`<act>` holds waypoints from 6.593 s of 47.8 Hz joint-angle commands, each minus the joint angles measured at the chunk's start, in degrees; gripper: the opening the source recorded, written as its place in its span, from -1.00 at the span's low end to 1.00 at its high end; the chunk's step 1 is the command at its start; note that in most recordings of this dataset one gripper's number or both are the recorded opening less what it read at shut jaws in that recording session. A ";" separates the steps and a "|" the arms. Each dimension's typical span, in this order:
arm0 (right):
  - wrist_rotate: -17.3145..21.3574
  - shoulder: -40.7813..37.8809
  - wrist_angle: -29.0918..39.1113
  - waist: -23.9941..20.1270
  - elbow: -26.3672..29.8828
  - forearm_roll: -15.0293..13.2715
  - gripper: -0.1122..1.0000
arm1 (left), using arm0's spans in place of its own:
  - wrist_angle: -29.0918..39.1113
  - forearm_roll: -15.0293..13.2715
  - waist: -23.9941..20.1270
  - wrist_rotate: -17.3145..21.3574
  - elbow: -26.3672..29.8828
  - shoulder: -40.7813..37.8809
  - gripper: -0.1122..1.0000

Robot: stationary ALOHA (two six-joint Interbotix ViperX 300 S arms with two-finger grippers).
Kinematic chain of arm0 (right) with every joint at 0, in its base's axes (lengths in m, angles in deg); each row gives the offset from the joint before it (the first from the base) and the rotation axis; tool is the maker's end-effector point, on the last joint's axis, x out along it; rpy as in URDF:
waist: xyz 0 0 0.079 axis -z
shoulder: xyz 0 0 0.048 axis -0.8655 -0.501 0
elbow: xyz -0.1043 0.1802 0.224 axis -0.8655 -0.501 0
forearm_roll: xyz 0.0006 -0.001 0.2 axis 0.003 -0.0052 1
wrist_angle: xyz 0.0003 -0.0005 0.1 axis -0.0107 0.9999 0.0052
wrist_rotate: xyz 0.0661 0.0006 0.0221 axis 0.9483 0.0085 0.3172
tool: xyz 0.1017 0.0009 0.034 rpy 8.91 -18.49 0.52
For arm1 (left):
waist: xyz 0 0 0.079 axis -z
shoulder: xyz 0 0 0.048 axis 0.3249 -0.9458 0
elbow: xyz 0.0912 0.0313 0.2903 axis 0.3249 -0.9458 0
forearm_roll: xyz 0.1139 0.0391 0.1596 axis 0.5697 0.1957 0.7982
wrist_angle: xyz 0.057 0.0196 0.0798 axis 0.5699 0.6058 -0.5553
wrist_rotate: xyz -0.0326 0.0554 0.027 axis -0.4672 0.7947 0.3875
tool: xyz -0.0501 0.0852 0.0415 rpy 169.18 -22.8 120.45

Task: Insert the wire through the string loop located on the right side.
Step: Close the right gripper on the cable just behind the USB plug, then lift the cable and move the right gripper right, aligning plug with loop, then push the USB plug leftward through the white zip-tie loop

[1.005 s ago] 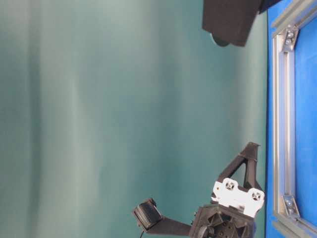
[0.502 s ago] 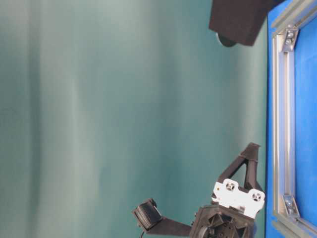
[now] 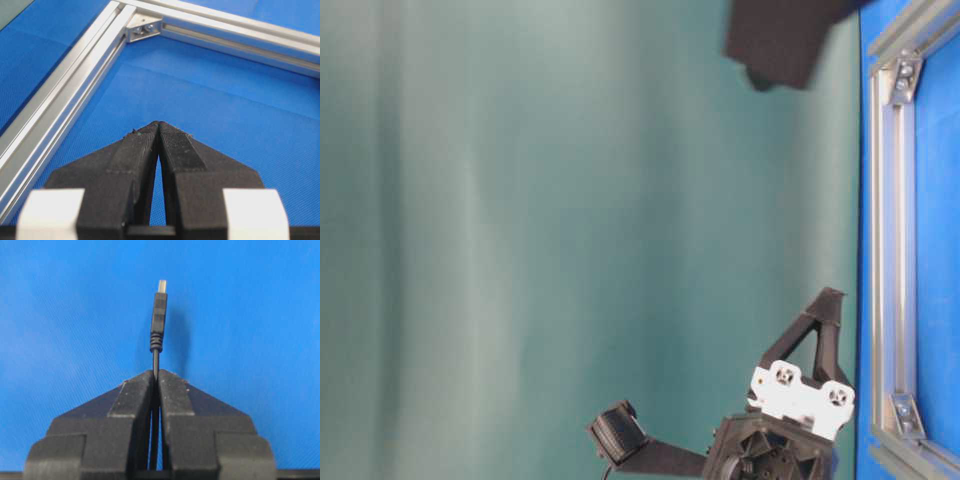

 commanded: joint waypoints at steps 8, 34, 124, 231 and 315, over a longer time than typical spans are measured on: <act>-1.32 9.84 6.94 -0.09 0.70 -0.26 -0.86 | -0.26 0.09 0.18 -0.18 0.70 1.58 -0.80; -4.39 11.60 10.72 -0.09 1.49 -0.09 -0.86 | -0.26 0.09 0.18 -0.35 0.53 1.67 -0.80; -4.22 38.50 12.48 -5.01 -30.32 5.80 -0.86 | -0.53 0.18 1.05 -0.35 0.79 1.67 -0.80; -8.53 52.65 21.62 9.32 -38.06 5.54 -0.86 | -0.70 0.18 1.05 -0.35 1.05 1.67 -0.80; -8.00 33.40 9.58 9.32 -28.65 5.71 -0.86 | -0.70 0.09 1.05 -0.44 1.05 1.58 -0.80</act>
